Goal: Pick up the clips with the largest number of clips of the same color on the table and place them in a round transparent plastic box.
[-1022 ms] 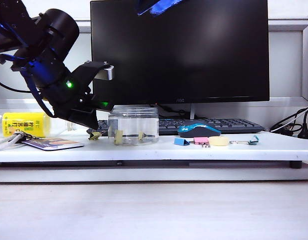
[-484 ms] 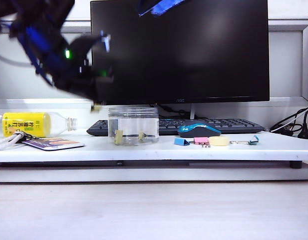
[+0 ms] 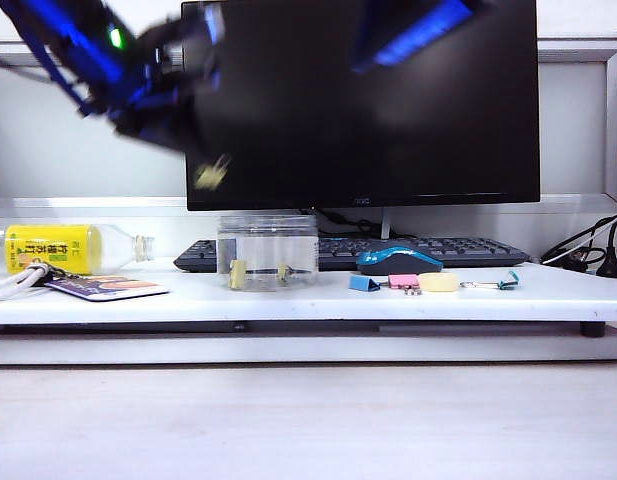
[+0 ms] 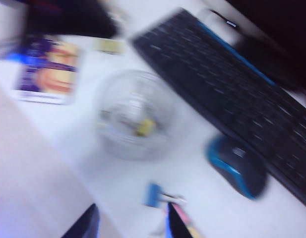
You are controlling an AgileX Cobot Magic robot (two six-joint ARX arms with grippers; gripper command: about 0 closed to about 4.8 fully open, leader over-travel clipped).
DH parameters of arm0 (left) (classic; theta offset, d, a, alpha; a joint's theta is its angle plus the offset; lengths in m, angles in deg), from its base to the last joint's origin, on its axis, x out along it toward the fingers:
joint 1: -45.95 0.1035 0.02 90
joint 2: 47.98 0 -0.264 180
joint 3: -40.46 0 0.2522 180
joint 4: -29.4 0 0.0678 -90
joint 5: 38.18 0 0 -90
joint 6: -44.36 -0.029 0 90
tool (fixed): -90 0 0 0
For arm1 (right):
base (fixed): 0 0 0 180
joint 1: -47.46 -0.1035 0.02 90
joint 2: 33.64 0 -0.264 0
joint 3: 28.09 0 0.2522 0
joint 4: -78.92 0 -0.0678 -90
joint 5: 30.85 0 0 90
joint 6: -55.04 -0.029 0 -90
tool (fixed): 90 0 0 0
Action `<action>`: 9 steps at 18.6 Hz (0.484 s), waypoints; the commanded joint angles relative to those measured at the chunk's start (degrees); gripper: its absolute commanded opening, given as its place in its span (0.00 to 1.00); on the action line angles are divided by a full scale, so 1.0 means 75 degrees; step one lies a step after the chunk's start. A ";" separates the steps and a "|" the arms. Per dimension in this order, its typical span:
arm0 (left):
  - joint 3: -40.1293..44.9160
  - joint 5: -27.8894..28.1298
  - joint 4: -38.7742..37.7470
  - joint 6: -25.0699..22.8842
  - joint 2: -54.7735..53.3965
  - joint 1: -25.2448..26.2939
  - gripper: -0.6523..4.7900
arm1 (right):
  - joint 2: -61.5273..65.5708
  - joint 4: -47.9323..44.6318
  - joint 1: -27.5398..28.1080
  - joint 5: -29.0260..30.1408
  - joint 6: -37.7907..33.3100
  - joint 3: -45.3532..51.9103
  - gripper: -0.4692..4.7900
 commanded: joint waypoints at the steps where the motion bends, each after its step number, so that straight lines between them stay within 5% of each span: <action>1: -0.0047 -0.1993 0.0119 0.0539 0.0169 -0.0015 0.11 | -0.0012 0.0067 0.0277 0.0122 -0.0017 -0.0032 0.43; 9: -0.0044 -0.2454 0.0356 0.0539 -0.0516 -0.0213 0.12 | -0.0012 0.0154 0.0286 0.0472 -0.0020 -0.0032 0.43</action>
